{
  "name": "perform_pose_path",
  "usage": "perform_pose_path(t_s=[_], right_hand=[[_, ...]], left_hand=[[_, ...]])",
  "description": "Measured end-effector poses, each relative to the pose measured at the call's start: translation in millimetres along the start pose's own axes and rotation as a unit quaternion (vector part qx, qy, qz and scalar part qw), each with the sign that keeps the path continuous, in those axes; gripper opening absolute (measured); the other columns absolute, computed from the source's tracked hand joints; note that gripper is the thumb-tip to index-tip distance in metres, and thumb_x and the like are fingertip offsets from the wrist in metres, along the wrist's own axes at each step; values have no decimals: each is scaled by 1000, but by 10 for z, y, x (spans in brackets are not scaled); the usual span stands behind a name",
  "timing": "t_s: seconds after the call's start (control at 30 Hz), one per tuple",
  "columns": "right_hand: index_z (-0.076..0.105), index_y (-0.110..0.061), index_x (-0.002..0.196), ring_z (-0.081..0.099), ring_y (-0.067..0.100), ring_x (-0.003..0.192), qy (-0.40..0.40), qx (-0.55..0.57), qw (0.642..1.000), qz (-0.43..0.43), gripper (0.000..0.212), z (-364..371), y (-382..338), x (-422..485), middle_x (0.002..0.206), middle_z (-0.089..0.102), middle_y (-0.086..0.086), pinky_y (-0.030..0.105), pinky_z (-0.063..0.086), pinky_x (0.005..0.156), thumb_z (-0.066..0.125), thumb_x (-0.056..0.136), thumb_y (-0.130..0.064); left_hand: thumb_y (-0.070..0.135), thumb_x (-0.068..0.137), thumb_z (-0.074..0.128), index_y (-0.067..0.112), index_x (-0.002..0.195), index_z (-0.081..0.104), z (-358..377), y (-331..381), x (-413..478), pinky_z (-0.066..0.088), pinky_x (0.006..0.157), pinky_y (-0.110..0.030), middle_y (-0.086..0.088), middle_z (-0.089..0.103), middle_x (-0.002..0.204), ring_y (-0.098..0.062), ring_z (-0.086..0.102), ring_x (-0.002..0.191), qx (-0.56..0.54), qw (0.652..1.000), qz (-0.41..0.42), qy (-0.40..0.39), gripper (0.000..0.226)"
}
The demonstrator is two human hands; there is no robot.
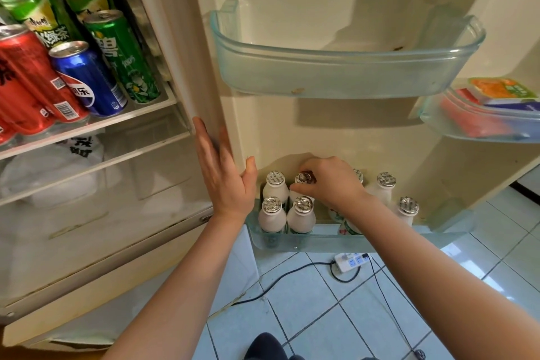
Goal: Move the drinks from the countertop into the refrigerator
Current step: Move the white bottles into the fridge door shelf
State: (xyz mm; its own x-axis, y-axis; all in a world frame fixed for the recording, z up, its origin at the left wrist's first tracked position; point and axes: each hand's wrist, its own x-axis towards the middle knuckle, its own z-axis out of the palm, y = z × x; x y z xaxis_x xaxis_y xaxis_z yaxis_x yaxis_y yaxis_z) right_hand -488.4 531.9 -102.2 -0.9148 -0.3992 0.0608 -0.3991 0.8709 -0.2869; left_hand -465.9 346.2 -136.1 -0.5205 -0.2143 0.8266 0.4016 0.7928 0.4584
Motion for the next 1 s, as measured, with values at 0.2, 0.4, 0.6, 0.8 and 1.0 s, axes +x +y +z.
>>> perform_pose_path(t_s=[0.2, 0.4, 0.6, 0.8, 1.0], right_hand=[[66, -16, 110, 62, 22, 93, 2, 60, 998, 27, 45, -22, 10, -50, 100, 70, 3, 35, 50, 79, 65, 80, -51], [69, -12, 99, 65, 23, 85, 63, 64, 995, 39, 31, -160, 62, -167, 88, 71, 4, 38, 53, 74, 55, 90, -39], [68, -12, 100, 63, 27, 86, 157, 40, 985, 62, 18, -319, 245, -368, 92, 70, 5, 38, 51, 70, 58, 88, -20], [69, -17, 100, 65, 23, 82, 141, 18, 986, 85, 19, -384, 400, -622, 88, 71, 0, 35, 54, 66, 58, 88, -26], [61, -24, 102, 50, 18, 61, 68, -94, 984, 138, 21, -271, 407, -822, 68, 56, -7, 21, 25, 42, 53, 88, -37]], left_hand=[[41, 98, 33, 11, 143, 21, 0, -12, 3, 26, 112, -53, -38, 14, 147, -42, 17, 142, 4, 1000, -1, -3, 56], [38, 97, 34, 8, 143, 22, -19, -1, 1, 26, 112, -53, -39, 13, 147, -43, 17, 141, 5, 1000, -1, -10, 56], [29, 93, 41, 3, 140, 25, -20, 6, -4, 28, 109, -55, -39, 13, 148, -44, 18, 141, 2, 1000, -7, -14, 56], [25, 90, 43, 2, 140, 26, -24, 18, -4, 28, 109, -57, -39, 13, 147, -46, 18, 141, -4, 1000, -7, -15, 57], [24, 90, 43, 2, 139, 26, -29, 25, 3, 26, 111, -56, -41, 13, 146, -45, 17, 140, -5, 1000, -3, -9, 57]])
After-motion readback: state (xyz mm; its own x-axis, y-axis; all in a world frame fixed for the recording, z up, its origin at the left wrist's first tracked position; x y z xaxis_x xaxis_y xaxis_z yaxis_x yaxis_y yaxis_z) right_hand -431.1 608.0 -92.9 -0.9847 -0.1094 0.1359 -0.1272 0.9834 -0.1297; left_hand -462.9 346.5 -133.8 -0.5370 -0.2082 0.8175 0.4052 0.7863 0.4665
